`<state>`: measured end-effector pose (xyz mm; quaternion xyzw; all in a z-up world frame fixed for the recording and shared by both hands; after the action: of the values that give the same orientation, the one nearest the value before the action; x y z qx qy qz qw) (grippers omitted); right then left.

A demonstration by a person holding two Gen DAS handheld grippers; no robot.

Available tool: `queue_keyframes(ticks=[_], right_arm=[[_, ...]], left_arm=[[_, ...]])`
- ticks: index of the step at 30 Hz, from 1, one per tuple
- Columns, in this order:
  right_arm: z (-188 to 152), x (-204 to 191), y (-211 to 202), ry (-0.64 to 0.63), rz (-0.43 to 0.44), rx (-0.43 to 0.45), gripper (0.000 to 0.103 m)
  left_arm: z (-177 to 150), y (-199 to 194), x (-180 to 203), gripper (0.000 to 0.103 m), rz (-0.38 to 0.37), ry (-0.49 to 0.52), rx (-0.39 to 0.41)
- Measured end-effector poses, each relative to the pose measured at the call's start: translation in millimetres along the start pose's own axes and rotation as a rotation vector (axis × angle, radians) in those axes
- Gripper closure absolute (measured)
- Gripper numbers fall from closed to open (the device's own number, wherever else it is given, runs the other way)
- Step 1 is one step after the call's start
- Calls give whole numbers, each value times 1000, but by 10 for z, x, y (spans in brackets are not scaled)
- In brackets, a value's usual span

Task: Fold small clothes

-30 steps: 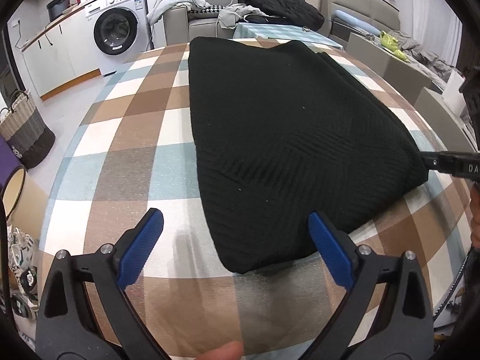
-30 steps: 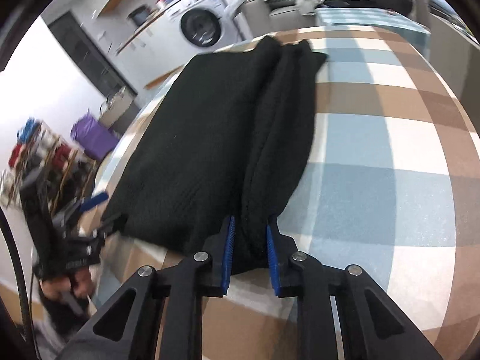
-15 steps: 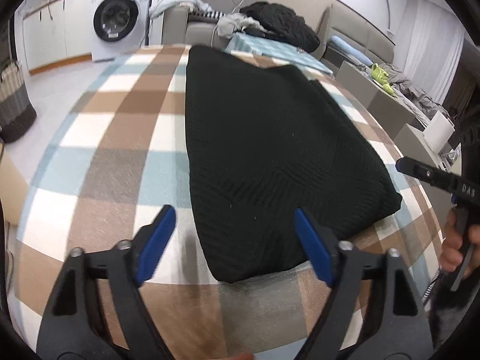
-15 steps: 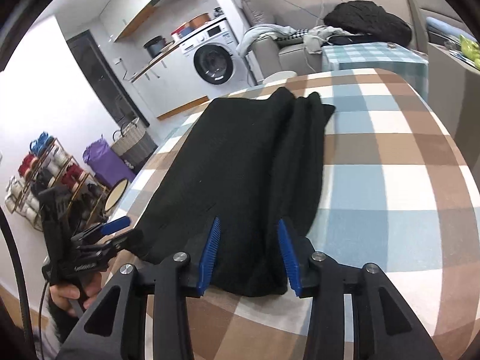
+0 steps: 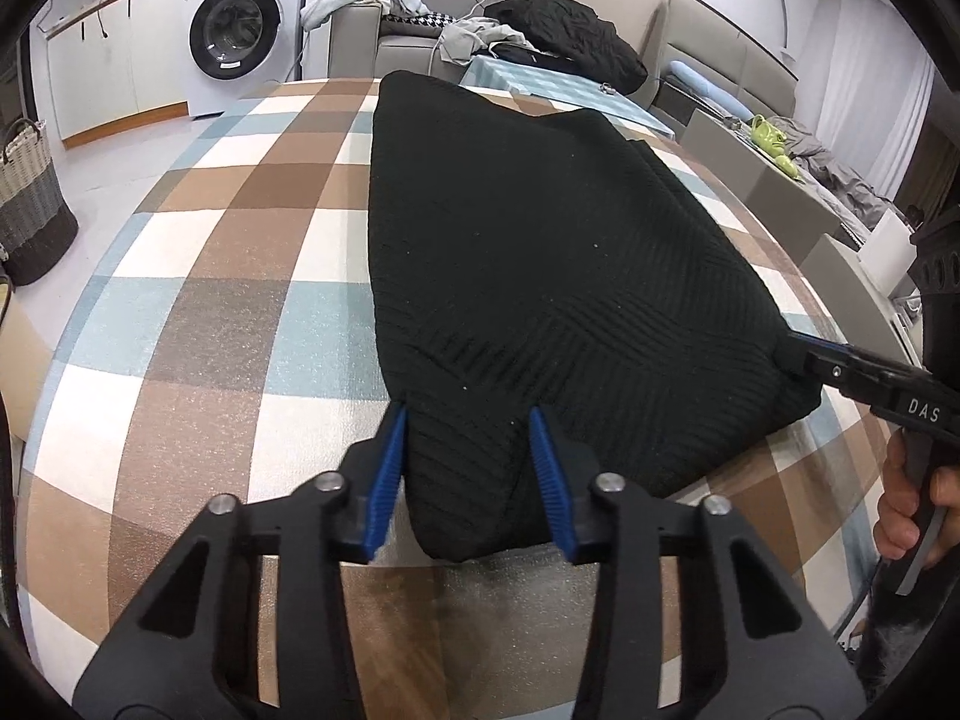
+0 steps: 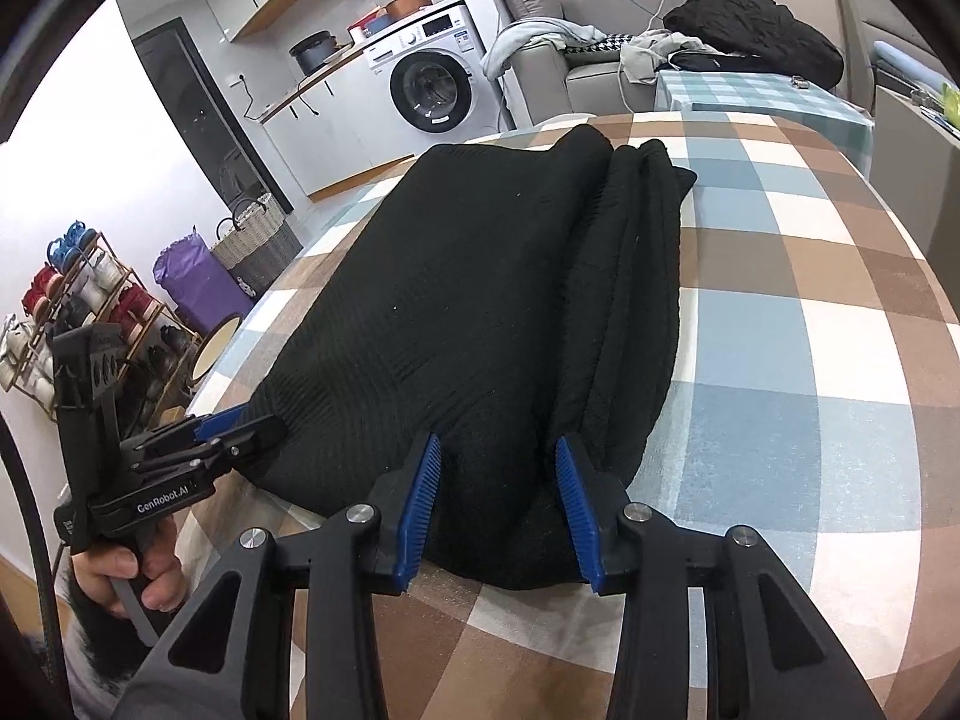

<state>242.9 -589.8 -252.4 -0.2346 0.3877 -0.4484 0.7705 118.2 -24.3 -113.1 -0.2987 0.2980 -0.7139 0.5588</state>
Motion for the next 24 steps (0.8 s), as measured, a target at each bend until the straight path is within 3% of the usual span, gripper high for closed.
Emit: queue_keyframes(ticks=[9,24], right_arm=[[-40,-52,69,-63,-41,-24,76],[-60,-95,51,-99,-52,-76,76]], left_arm=[[7,-9,32,75,20,33,1],[5,-31,70,77,35,67,-6]])
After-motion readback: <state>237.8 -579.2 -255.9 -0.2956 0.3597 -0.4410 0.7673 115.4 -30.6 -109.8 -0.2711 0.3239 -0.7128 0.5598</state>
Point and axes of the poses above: each gripper's, at about its wrist camera, not at the fingertips, and y roughly the way its jaws point, x to its right, z to its top, the point moved 1 cm from there along y, roughly the way its jaws point, and after that the axes turned 8 degrees about y, right-handed, at the moved point
